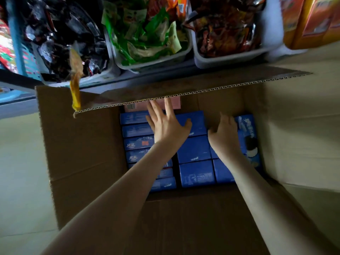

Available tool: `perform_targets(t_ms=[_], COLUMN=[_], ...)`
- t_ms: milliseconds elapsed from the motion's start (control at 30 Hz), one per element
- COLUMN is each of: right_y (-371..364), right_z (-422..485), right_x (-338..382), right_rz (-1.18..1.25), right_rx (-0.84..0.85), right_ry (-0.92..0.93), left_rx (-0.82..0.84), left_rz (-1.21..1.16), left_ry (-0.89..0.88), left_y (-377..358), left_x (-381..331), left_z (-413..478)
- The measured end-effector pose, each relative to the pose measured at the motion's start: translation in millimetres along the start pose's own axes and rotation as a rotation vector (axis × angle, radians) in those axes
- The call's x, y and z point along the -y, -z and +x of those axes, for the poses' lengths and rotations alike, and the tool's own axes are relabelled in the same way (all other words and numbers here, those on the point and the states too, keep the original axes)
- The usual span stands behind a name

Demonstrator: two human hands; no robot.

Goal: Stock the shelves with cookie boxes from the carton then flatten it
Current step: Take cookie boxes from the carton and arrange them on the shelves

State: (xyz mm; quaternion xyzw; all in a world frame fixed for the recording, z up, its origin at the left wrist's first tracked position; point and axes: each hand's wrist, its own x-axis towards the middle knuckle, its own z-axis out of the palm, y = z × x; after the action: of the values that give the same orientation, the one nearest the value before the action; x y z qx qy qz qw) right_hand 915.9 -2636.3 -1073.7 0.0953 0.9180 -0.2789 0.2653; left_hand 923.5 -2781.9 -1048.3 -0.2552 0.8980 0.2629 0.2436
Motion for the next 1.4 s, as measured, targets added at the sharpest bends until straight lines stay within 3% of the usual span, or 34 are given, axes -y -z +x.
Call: perform_targets(t_ms=[200, 367, 533, 600, 733, 867, 1133, 1267, 1400], right_y=[12, 15, -3, -4, 1, 4, -4, -5, -6], right_z=[5, -4, -8, -7, -4, -3, 5, 7, 2], right_x=[-69, -108, -130, -135, -150, -155, -148, -150, -147], right_rz=[-0.112, -0.094, 0.056, 0.020, 0.070, 0.152, 0.110, 0.145, 0.169], right_rx=[-0.053, -0.033, 0.143, 0.182, 0.187, 0.206, 0.009, 0.010, -0.067], right_ry=[-0.225, -0.372, -0.437, -0.353, -0.318, -0.333, -0.192, -0.177, -0.191], left_rx=[0.129, 0.340, 0.371, 0.380, 0.250, 0.230, 0.320, 0.374, 0.416], left_rz=[0.020, 0.150, 0.300, 0.355, 0.426, 0.457, 0.234, 0.459, 0.268], left_ry=[-0.038, -0.244, -0.427, -0.465, -0.533, -0.474, -0.211, -0.271, -0.309], left_y=[-51, -109, -141, -147, -147, -152, -172, -177, -171], left_x=[-36, -66, -86, -88, -86, -101, -129, -134, -129], left_z=[-9, -25, -28, -26, -17, -6, 31, 38, 29])
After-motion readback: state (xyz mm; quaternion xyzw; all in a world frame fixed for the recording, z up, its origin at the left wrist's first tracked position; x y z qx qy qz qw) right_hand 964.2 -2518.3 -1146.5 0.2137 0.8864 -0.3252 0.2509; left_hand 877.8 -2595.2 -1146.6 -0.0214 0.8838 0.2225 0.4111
